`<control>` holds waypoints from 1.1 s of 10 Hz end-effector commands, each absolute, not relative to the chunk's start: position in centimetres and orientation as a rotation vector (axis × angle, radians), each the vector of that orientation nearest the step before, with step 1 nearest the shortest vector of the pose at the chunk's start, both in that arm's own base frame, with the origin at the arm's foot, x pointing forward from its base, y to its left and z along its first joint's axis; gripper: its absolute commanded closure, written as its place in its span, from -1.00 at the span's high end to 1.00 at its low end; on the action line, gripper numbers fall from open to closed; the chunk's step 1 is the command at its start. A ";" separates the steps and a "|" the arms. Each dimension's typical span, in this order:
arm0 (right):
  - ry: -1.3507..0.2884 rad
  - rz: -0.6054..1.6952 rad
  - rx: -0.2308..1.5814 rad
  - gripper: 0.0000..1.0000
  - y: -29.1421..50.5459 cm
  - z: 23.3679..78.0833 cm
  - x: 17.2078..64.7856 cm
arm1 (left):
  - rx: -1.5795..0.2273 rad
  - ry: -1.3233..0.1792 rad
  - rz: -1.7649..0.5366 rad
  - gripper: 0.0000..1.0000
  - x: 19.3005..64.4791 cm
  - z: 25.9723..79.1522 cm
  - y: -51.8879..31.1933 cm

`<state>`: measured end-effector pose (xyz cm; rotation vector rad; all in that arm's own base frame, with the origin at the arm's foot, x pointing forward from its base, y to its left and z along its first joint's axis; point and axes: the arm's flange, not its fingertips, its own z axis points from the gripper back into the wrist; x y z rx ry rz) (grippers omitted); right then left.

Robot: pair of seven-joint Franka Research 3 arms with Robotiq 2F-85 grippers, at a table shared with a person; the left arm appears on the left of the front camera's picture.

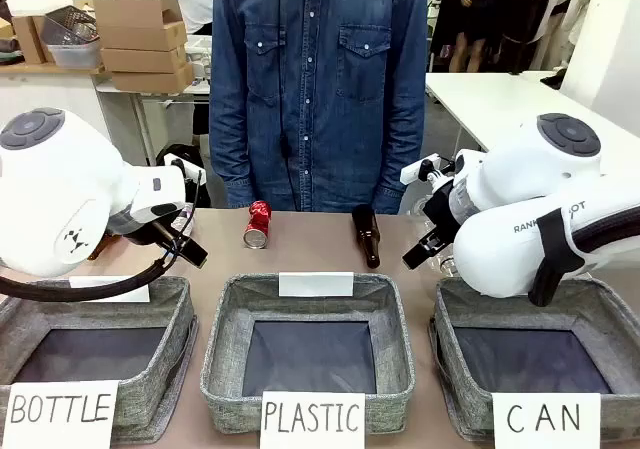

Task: Sort the can waste into the basket.
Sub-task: Pick up the can waste from the table and place it in the right Fabric basket.

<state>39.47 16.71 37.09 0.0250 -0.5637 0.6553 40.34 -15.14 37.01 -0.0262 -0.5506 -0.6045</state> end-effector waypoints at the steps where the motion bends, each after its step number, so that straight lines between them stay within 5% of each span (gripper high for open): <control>1: -0.564 0.655 0.025 1.00 16.7 37.1 39.5 | -0.026 -0.551 -0.605 1.00 40.3 37.0 -15.1; 11: -0.554 0.711 0.089 1.00 16.4 38.7 38.8 | -0.026 -0.551 -0.604 1.00 40.3 37.0 -15.1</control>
